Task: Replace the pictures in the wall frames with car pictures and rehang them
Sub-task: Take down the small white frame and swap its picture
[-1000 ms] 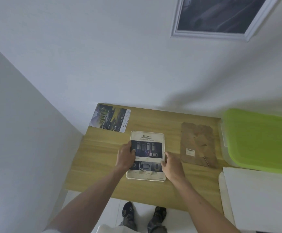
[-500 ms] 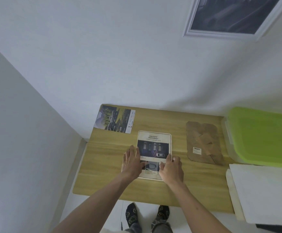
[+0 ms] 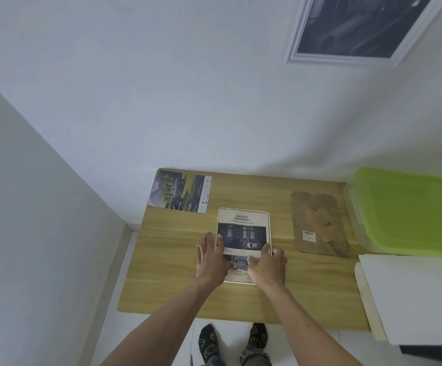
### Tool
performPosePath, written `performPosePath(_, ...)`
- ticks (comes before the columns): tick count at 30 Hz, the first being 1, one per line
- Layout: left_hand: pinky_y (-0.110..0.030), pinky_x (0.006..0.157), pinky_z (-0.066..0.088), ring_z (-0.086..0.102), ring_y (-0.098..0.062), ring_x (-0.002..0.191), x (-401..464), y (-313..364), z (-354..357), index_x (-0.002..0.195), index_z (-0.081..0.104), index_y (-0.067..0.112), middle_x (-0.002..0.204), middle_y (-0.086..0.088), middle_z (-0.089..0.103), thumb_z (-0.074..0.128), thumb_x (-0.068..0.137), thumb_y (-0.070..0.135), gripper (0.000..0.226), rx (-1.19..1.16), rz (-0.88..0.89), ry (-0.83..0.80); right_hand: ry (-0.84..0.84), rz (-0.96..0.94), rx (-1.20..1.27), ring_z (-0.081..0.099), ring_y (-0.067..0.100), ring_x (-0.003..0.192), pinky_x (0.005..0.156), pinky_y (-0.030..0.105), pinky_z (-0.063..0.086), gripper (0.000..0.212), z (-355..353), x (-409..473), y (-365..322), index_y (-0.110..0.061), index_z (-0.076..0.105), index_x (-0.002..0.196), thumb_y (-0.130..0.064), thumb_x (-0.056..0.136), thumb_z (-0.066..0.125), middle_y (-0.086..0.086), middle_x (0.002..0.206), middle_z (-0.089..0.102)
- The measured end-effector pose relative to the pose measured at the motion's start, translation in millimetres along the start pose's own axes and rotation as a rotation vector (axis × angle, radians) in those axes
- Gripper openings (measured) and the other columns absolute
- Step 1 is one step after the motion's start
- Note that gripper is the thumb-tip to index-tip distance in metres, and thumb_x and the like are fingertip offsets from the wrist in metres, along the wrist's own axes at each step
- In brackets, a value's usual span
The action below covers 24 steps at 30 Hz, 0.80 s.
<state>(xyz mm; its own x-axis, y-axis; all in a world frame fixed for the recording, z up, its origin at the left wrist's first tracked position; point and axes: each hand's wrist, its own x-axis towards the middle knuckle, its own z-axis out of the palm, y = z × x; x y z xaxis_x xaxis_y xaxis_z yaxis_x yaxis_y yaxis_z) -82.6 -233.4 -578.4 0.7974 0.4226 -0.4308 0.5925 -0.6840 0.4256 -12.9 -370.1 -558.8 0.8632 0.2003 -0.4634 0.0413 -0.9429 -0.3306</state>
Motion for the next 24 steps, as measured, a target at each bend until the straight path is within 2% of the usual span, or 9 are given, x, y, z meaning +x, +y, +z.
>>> performPosePath(3, -0.05, 0.121, -0.001, -0.016, -0.035, 0.148, -4, 3, 4, 0.153, 0.021, 0.027, 0.162, -0.015, -0.012, 0.059, 0.094, 0.042, 0.072, -0.037, 0.039, 0.055, -0.007, 0.008, 0.058, 0.028, 0.032, 0.139, 0.112, 0.04, 0.038, 0.07, -2, 2, 2, -0.013, 0.026, 0.155, -0.045, 0.098, 0.048, 0.016, 0.15, 0.027)
performPosePath(7, -0.048, 0.121, -0.001, -0.013, -0.032, 0.148, -9, 3, 7, 0.15, 0.031, 0.03, 0.163, -0.013, -0.004, 0.061, 0.093, 0.039, 0.065, -0.132, 0.046, 0.139, -0.002, 0.003, 0.091, 0.029, 0.031, 0.14, 0.109, 0.038, 0.039, 0.065, -4, 3, 6, -0.013, 0.029, 0.154, -0.039, 0.098, 0.049, 0.014, 0.15, 0.028)
performPosePath(10, -0.044, 0.119, 0.013, 0.006, -0.026, 0.146, -12, 1, 5, 0.146, 0.041, 0.033, 0.159, -0.004, 0.024, 0.063, 0.09, 0.04, 0.062, -0.195, 0.049, 0.193, 0.012, -0.004, 0.103, 0.032, 0.029, 0.137, 0.105, 0.037, 0.042, 0.062, -5, 3, 8, -0.014, 0.031, 0.152, -0.033, 0.098, 0.052, 0.012, 0.146, 0.032)
performPosePath(12, -0.038, 0.114, 0.024, 0.023, -0.021, 0.14, -15, 4, 2, 0.145, 0.043, 0.029, 0.145, 0.003, 0.046, 0.066, 0.089, 0.032, 0.061, -0.302, 0.057, 0.195, 0.02, -0.005, 0.098, 0.033, 0.028, 0.136, 0.102, 0.036, 0.045, 0.061, -5, 3, 9, -0.015, 0.031, 0.152, -0.029, 0.097, 0.053, 0.01, 0.145, 0.033)
performPosePath(14, -0.032, 0.105, 0.037, 0.039, -0.021, 0.131, -17, 8, 0, 0.145, 0.043, 0.027, 0.133, 0.003, 0.055, 0.068, 0.088, 0.02, 0.063, -0.43, 0.047, 0.169, 0.025, -0.005, 0.084, 0.034, 0.028, 0.135, 0.101, 0.037, 0.047, 0.061, -5, 3, 10, -0.015, 0.03, 0.152, -0.028, 0.097, 0.053, 0.01, 0.144, 0.033)
performPosePath(16, -0.029, 0.105, 0.041, 0.04, -0.023, 0.135, -17, 10, 2, 0.148, 0.038, 0.025, 0.143, 0.003, 0.049, 0.067, 0.088, 0.015, 0.067, -0.447, 0.045, 0.144, 0.032, -0.007, 0.072, 0.035, 0.028, 0.134, 0.1, 0.038, 0.048, 0.06, -4, 2, 9, -0.015, 0.031, 0.151, -0.028, 0.097, 0.053, 0.011, 0.144, 0.033)
performPosePath(19, -0.031, 0.118, 0.026, 0.022, -0.018, 0.147, -19, 15, 4, 0.155, 0.023, 0.017, 0.16, 0.001, 0.023, 0.064, 0.09, 0.013, 0.076, -0.382, 0.024, 0.111, 0.042, 0.0, 0.097, 0.034, 0.03, 0.135, 0.103, 0.038, 0.045, 0.06, -3, 0, 5, -0.014, 0.034, 0.15, -0.03, 0.096, 0.055, 0.013, 0.146, 0.033)
performPosePath(24, -0.027, 0.117, 0.027, 0.028, -0.016, 0.145, -19, 15, 4, 0.151, 0.033, 0.017, 0.158, 0.001, 0.029, 0.064, 0.09, 0.008, 0.07, -0.379, 0.011, 0.106, 0.045, 0.033, 0.215, 0.025, 0.031, 0.143, 0.113, 0.041, 0.033, 0.061, -3, -1, 0, -0.013, 0.042, 0.149, -0.039, 0.096, 0.056, 0.015, 0.155, 0.026)
